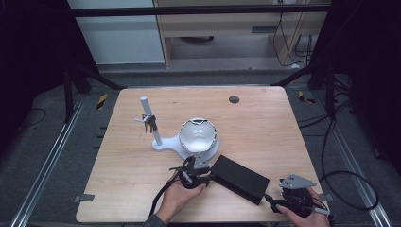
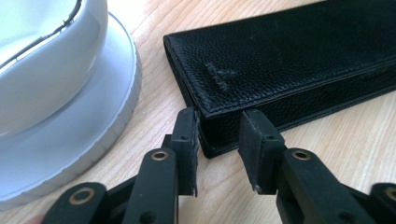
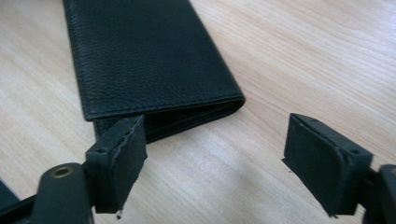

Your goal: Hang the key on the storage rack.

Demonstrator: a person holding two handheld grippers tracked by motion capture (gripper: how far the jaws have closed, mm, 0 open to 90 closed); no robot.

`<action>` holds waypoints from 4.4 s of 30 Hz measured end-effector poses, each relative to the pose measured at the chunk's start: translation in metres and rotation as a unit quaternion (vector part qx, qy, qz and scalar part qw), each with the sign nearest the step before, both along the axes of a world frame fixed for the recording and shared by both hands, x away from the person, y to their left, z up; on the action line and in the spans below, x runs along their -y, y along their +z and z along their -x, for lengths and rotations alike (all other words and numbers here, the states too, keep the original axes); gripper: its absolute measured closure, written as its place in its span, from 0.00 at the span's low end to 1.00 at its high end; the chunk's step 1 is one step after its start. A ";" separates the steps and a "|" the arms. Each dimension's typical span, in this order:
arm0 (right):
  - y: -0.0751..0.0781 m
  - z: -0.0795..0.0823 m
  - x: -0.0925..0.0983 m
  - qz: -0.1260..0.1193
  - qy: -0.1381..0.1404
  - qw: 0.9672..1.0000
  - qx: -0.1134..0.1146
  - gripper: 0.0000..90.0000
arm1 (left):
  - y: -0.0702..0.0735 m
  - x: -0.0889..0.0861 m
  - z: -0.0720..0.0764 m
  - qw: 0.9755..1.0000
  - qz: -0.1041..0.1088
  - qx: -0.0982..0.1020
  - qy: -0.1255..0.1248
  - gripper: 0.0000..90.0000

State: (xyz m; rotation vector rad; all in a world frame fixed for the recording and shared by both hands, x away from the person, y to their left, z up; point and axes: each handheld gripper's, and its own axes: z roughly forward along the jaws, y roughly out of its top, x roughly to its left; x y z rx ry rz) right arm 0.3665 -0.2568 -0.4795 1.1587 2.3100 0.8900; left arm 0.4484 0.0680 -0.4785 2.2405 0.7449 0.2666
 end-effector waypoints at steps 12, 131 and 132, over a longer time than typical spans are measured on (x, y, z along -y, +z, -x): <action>0.011 -0.004 -0.030 0.028 0.048 0.998 -0.011 0.13 | 0.008 0.004 -0.005 1.000 0.014 0.002 0.004 0.75; 0.136 -0.012 -0.064 0.001 0.177 0.964 0.197 0.93 | 0.095 -0.008 -0.022 0.985 0.108 -0.024 -0.130 0.68; 0.134 -0.012 -0.064 0.001 0.178 0.964 0.197 0.93 | 0.096 -0.008 -0.020 0.985 0.109 -0.030 -0.134 0.74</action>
